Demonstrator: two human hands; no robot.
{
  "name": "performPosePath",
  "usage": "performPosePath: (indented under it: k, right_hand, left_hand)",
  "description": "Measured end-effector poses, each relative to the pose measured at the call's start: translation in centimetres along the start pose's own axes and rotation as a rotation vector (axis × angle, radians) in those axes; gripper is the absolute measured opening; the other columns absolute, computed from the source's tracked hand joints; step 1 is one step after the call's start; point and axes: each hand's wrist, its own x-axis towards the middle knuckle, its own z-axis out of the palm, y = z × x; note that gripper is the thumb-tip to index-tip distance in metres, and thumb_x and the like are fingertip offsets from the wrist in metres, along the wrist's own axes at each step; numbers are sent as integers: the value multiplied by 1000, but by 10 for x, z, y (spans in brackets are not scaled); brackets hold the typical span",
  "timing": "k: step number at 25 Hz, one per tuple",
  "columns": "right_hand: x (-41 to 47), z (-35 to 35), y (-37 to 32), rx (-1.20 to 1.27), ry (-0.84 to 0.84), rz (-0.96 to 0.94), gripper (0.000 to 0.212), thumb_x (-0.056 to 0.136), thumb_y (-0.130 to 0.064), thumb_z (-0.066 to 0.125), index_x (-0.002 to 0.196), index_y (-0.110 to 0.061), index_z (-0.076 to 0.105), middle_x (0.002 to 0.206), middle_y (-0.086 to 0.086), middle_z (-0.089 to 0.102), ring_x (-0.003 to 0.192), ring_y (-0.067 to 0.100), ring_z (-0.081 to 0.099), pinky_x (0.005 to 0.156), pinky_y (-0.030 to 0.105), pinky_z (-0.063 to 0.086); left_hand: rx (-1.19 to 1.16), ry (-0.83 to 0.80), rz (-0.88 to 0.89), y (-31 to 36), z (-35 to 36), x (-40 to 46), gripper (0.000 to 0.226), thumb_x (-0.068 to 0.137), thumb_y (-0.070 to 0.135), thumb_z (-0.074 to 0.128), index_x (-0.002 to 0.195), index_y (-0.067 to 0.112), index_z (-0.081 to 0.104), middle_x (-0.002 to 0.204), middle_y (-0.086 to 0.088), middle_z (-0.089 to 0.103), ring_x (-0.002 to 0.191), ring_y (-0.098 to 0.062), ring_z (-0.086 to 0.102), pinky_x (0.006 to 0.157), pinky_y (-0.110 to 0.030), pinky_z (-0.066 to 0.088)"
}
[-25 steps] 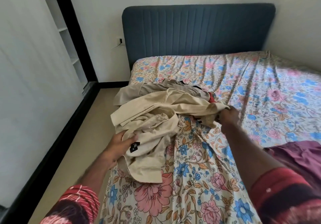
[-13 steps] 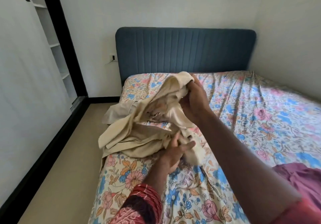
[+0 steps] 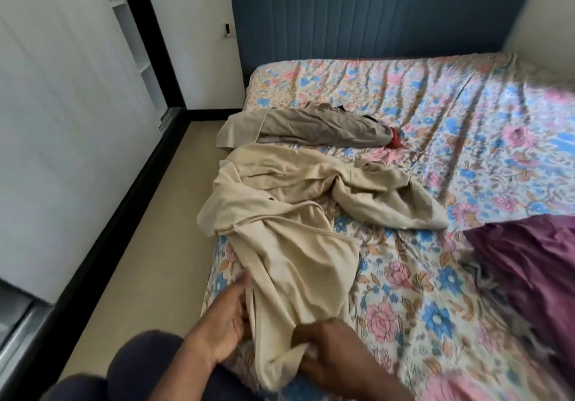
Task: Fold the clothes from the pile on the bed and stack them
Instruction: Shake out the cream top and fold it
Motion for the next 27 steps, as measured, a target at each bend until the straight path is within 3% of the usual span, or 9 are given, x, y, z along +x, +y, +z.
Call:
performPosePath:
  k: [2,6,9,11,13,15,18,22,27]
  right_hand:
    - [-1,0,-2,72,75,-35,23,78,-36,72,101,-32,72,97,-11,71,87,0,65,79,21,51]
    - [-10,-33,9,307,-44,19,30,85,-24,81,112,-31,72,111,-13,70,90,7,70,80,22,57]
    - [-6,-37,13,394,405,82,25,88,-12,79,101,-32,70,102,-8,72,87,9,70,75,30,60]
    - [11,-33,14,225,698,159,42,86,-13,80,119,-33,63,130,-4,60,114,13,62,95,38,56]
    - [34,-37,22,60,642,262,74,86,-25,79,150,-31,41,160,2,34,145,21,36,115,47,37]
    - [56,-50,25,7,498,376,82,87,-30,76,157,-28,33,159,10,41,142,28,42,113,44,39]
    - [50,-47,17,-137,297,262,46,85,-20,73,131,-21,68,120,7,73,111,27,66,95,31,48]
    - [-7,5,30,-191,395,4,27,86,-20,72,111,-31,72,103,-18,62,96,13,56,92,49,48]
    - [-13,20,42,-9,646,-90,23,80,-25,73,96,-41,74,139,-11,44,126,23,40,96,48,39]
  left_hand:
    - [191,58,162,-20,-1,-6,45,89,21,77,131,20,62,125,-7,72,116,-23,69,105,-50,51]
    - [307,259,250,-43,-6,-19,39,88,7,76,123,21,64,116,-2,75,106,-20,72,97,-47,57]
    - [232,245,251,-44,-11,-23,36,89,1,70,120,18,66,111,-3,77,103,-24,73,93,-47,58]
    - [273,258,244,-46,-14,-26,31,90,2,65,117,18,68,108,-3,77,102,-24,73,91,-47,59]
    - [367,271,231,-53,-19,-26,26,91,6,59,111,20,70,103,0,77,99,-23,73,88,-45,60]
    - [453,285,244,-55,-19,-30,19,84,16,59,99,18,71,92,-2,77,91,-27,72,81,-45,58]
    - [529,505,368,-51,-18,-33,34,70,34,55,97,16,65,86,2,69,85,-24,66,68,-34,50]
    - [571,607,525,-46,-29,-26,56,85,40,68,136,25,52,121,1,57,109,-18,57,92,-36,50]
    - [736,525,604,-40,-61,8,54,95,14,67,143,31,51,139,3,35,131,-15,37,112,-31,34]
